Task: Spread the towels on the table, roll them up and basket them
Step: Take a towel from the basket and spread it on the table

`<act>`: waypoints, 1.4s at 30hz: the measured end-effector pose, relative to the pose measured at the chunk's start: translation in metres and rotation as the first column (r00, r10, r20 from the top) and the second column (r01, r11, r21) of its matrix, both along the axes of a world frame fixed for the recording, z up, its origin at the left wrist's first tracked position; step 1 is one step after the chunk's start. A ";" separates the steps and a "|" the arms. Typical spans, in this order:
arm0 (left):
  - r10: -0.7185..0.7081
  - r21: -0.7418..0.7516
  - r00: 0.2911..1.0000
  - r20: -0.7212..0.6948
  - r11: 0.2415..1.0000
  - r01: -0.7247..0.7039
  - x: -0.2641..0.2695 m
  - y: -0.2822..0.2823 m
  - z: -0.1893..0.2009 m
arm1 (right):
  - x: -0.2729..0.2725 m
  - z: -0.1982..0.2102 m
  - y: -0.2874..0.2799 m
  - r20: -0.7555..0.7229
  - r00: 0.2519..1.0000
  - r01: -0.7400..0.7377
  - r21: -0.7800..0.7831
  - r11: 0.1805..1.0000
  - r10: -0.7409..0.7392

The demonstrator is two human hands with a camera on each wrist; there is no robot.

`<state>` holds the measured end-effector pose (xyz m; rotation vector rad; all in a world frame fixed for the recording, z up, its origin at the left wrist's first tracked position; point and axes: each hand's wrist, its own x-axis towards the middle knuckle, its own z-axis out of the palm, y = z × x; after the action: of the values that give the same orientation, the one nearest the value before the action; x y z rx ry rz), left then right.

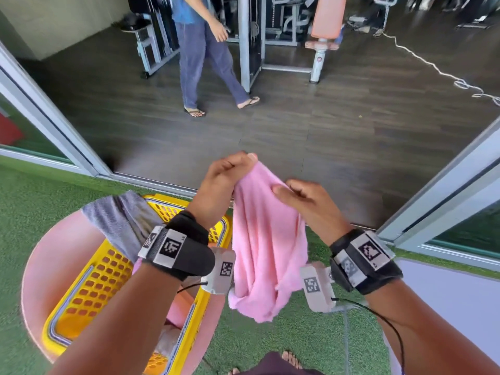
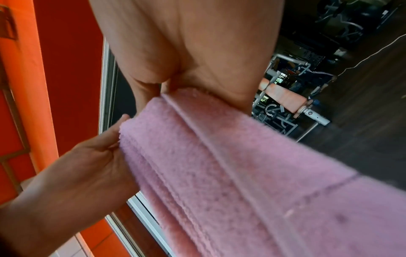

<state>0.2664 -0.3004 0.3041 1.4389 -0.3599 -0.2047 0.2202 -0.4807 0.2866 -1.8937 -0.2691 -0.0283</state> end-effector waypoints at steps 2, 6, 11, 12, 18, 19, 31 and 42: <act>-0.023 0.018 0.999 -0.034 1.000 0.024 0.001 0.001 -0.004 | -0.002 -0.002 -0.002 -0.020 1.000 -0.009 -0.004 1.000 0.009; -0.244 0.196 0.968 -0.063 0.948 0.252 -0.021 -0.011 -0.013 | 0.011 0.022 -0.008 0.073 0.997 0.020 0.001 1.000 -0.020; -0.045 0.039 0.999 -0.023 0.998 0.045 -0.006 -0.002 0.003 | 0.006 0.003 -0.010 -0.071 0.996 -0.052 0.010 0.999 0.053; -0.042 0.051 0.999 -0.018 0.998 0.042 -0.004 -0.001 0.004 | 0.006 0.001 -0.011 -0.074 0.995 -0.060 0.002 0.998 0.060; -0.220 0.208 0.975 0.014 0.955 0.213 -0.016 -0.012 0.001 | 0.021 0.025 -0.013 0.109 0.993 -0.046 0.028 0.999 0.043; -0.151 0.165 0.988 0.036 0.976 0.144 -0.012 -0.010 0.005 | 0.019 0.020 -0.011 0.075 0.996 -0.050 -0.016 0.999 0.051; -0.079 0.254 0.985 0.156 0.967 0.037 -0.007 -0.014 0.017 | 0.020 0.011 -0.005 0.064 0.996 0.064 -0.049 0.997 -0.061; -0.166 0.257 0.977 0.134 0.958 0.127 -0.006 -0.009 0.009 | 0.024 0.018 -0.017 0.224 0.960 0.210 -0.180 0.961 -0.167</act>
<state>0.2606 -0.3089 0.3127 1.6805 -0.5858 -0.2665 0.2438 -0.4973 0.3046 -2.1170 -0.2374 -0.3419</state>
